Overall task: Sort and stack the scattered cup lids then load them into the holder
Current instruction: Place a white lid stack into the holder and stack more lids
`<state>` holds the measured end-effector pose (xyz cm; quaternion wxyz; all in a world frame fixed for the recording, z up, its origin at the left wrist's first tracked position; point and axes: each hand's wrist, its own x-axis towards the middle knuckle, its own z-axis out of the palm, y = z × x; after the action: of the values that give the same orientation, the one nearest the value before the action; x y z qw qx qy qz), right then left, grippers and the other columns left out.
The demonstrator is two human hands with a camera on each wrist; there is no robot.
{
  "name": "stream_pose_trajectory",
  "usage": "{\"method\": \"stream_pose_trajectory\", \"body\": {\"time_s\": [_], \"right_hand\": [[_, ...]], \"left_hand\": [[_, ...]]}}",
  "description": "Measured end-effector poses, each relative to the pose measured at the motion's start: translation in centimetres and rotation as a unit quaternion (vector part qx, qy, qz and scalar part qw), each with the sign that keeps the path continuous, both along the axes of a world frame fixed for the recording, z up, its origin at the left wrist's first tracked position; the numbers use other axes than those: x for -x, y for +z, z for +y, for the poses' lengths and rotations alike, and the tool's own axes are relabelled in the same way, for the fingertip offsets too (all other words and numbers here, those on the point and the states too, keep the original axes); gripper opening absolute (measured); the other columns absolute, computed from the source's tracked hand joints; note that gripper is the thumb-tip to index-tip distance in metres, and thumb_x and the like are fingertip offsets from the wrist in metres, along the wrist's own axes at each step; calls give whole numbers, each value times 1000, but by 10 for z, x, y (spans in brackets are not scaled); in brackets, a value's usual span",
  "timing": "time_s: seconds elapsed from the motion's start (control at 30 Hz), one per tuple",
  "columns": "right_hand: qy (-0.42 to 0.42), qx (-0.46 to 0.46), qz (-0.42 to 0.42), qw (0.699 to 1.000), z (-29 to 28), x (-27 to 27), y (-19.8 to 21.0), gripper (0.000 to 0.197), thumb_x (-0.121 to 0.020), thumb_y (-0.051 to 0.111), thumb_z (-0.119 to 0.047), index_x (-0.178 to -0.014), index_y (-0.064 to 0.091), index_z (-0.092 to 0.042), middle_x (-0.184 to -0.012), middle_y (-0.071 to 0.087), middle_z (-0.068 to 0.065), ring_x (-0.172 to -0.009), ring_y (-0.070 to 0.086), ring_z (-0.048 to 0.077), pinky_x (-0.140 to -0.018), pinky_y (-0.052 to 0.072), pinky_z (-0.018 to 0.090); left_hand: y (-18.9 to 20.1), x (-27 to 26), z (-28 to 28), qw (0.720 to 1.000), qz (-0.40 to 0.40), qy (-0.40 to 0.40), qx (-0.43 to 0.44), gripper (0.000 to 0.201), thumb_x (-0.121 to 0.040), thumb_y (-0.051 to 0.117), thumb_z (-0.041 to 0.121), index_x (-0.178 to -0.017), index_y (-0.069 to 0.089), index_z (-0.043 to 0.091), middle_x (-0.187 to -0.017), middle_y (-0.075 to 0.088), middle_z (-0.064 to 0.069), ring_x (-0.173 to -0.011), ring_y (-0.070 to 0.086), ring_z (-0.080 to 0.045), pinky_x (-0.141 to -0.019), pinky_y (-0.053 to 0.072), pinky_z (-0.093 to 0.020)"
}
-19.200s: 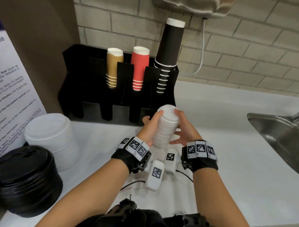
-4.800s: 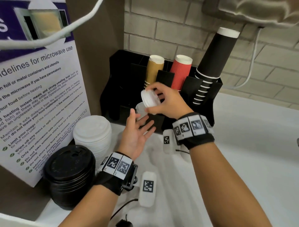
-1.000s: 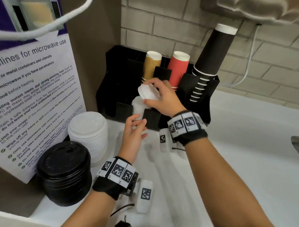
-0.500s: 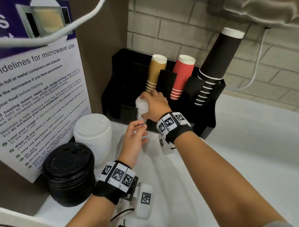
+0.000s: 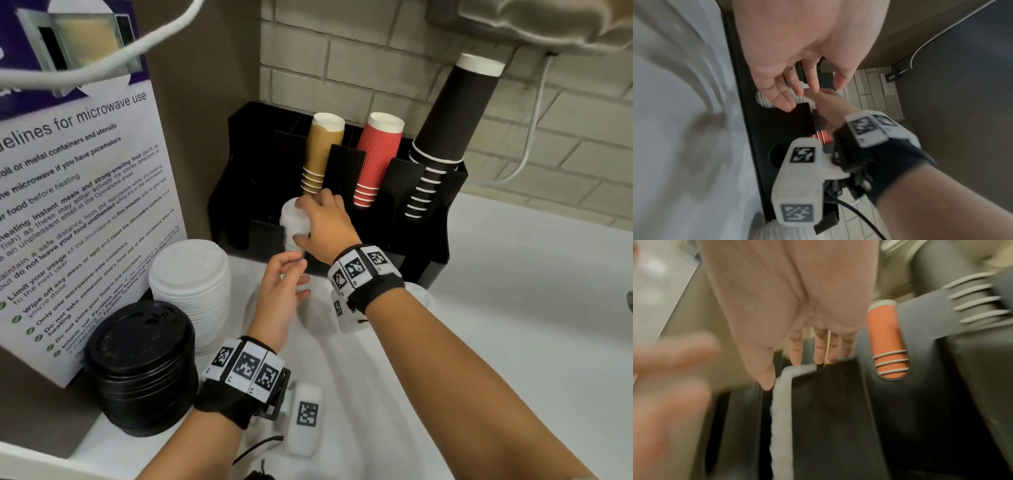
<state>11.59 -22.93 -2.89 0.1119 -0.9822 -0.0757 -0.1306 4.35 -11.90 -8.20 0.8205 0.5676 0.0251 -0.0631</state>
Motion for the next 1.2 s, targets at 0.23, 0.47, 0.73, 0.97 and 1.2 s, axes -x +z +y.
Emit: {"method": "stream_pose_trajectory", "body": {"time_s": [0.23,0.47,0.73,0.97,1.2], "right_hand": [[-115,-342,-104,927,-71,70,18,13,-83,69,-15,-95,63,-16,-95,62,0,-87,56,10,-79,44,15],[-261,-284,84,919,-121,124,-19,33,-74,80,-29,-96,58,-17,-98,52,3,-88,55,20,-70,39,24],[-266,-265,156,914,-110,125,-40,54,-67,85,-25,-102,45,-20,-111,33,2,-89,48,23,-73,41,28],[-288,-249,134,915,-112,126,-36,51,-69,82,-26,-103,44,-23,-111,32,0,-84,49,22,-98,42,50],[-119,-382,96,911,-91,124,-3,54,-67,84,-25,-108,50,-30,-111,52,0,-102,53,15,-75,42,20]], "left_hand": [[6,-3,1,1000,3,-21,-1,12,-99,52,14,-107,61,16,-107,58,-2,-86,59,-13,-73,51,-22],[9,-5,-4,999,2,-35,1,14,-98,52,13,-95,62,23,-104,58,1,-84,61,-14,-73,51,-23],[10,0,-12,998,-5,-65,-16,15,-99,51,15,-97,63,25,-104,58,2,-86,62,-14,-71,50,-22],[8,-2,-9,998,-3,-59,-26,15,-99,52,17,-96,63,26,-105,58,1,-84,63,-13,-71,49,-22],[10,8,-15,961,-77,-245,-101,64,-77,73,33,-133,45,43,-135,52,10,-117,58,-8,-98,49,-30]]}}
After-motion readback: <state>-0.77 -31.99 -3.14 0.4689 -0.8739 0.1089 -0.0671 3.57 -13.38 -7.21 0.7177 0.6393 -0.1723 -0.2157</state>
